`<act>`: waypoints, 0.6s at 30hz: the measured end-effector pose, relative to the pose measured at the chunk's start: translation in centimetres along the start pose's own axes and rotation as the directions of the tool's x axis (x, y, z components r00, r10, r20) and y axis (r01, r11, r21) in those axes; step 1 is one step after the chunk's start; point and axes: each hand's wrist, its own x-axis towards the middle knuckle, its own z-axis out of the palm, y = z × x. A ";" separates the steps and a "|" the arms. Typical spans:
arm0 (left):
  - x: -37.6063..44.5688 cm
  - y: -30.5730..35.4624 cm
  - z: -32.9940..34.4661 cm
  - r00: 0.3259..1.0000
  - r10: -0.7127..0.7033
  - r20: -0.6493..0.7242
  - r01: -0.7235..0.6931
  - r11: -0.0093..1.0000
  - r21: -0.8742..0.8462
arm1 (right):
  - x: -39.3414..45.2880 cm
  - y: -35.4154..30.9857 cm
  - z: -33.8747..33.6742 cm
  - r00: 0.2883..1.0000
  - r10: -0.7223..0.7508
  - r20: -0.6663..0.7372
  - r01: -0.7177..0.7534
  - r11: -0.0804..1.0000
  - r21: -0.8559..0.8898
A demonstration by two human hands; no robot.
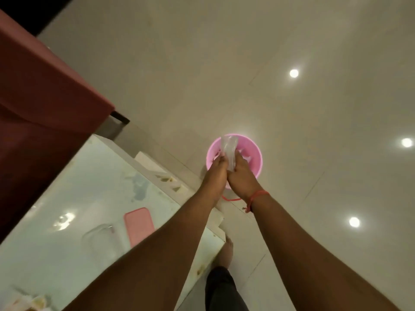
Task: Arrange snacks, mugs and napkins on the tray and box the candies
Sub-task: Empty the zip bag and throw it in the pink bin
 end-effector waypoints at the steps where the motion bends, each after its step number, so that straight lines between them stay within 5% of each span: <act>1: 2.6 -1.1 0.7 1.000 -0.023 0.000 0.023 1.000 0.016 | 2.0 1.8 0.3 1.000 0.017 -0.009 -0.017 1.000 0.010; 8: 13.4 -4.3 3.0 0.994 -0.109 -0.023 0.109 0.994 -0.004 | 11.8 10.3 1.7 0.988 0.148 -0.049 -0.147 0.989 0.030; 11: 15.4 -5.9 2.8 0.995 -0.097 -0.020 0.099 0.988 0.118 | 14.7 12.5 3.5 0.986 0.150 -0.069 -0.153 0.988 -0.033; 14: 15.6 -6.7 1.7 1.000 -0.029 0.007 0.025 0.934 0.356 | 16.6 14.4 4.1 0.985 0.171 -0.017 -0.169 0.948 -0.268; 18: 13.6 -6.8 -0.4 0.998 0.024 0.062 -0.055 0.828 0.557 | 16.9 15.0 3.5 0.971 0.236 -0.040 -0.205 0.739 -0.642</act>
